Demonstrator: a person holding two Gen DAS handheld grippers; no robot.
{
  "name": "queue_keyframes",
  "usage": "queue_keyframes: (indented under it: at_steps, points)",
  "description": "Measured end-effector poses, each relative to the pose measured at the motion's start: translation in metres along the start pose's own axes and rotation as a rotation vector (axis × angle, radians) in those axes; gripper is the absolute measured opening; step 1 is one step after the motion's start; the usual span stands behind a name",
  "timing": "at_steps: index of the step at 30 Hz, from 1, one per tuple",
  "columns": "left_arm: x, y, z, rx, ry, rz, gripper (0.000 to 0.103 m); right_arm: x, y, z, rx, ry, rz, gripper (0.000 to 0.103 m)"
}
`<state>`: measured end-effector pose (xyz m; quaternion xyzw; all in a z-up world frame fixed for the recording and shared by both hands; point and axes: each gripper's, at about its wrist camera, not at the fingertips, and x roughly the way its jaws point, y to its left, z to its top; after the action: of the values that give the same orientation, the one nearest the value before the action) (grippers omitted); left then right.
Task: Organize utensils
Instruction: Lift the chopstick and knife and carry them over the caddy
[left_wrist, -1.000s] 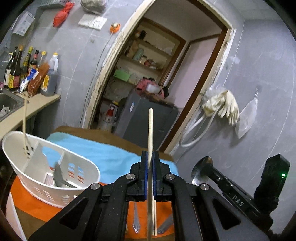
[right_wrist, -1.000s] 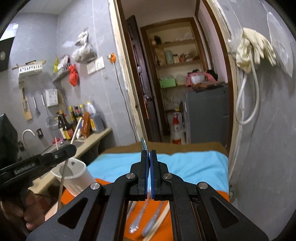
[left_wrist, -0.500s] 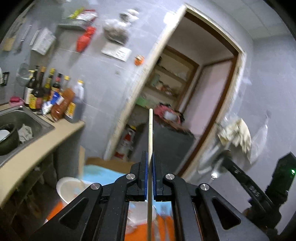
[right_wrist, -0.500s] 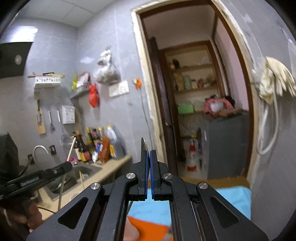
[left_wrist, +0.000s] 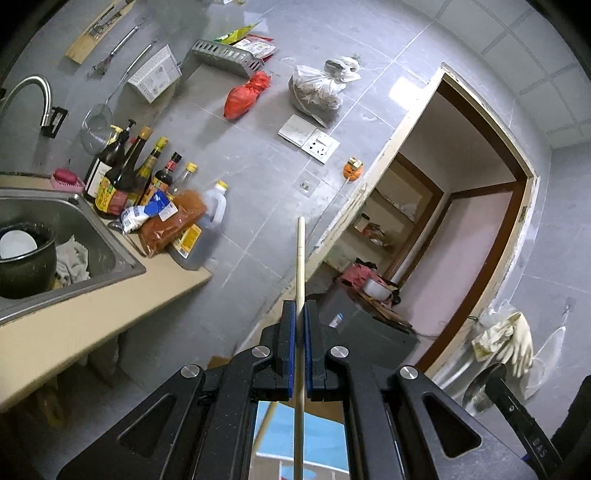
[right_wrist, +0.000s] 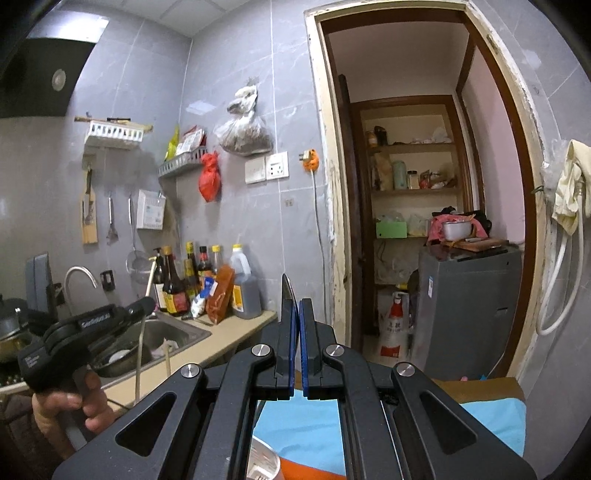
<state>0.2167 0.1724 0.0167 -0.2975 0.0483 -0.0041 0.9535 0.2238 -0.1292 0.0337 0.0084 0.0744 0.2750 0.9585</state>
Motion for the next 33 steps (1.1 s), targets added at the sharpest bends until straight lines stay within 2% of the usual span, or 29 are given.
queue_keyframes:
  at_steps: [5, 11, 19, 26, 33]
  points:
    - [0.005, -0.002, -0.018, 0.075, -0.034, 0.037, 0.002, 0.011, 0.008, -0.018, -0.050, 0.015, -0.015, 0.001]
    - [0.004, -0.002, -0.037, 0.113, -0.087, 0.077, 0.002, 0.020, 0.020, -0.035, -0.123, 0.024, -0.028, 0.001]
    - [-0.003, -0.007, -0.057, 0.176, -0.157, 0.117, 0.002, 0.025, 0.027, -0.048, -0.157, 0.027, -0.022, 0.001]
    - [-0.004, -0.011, -0.069, 0.227, -0.148, 0.123, 0.002, 0.029, 0.029, -0.054, -0.176, 0.030, -0.010, 0.001]
    - [-0.007, -0.011, -0.077, 0.253, -0.063, 0.114, 0.003, 0.028, 0.029, -0.062, -0.150, 0.076, 0.042, 0.002]
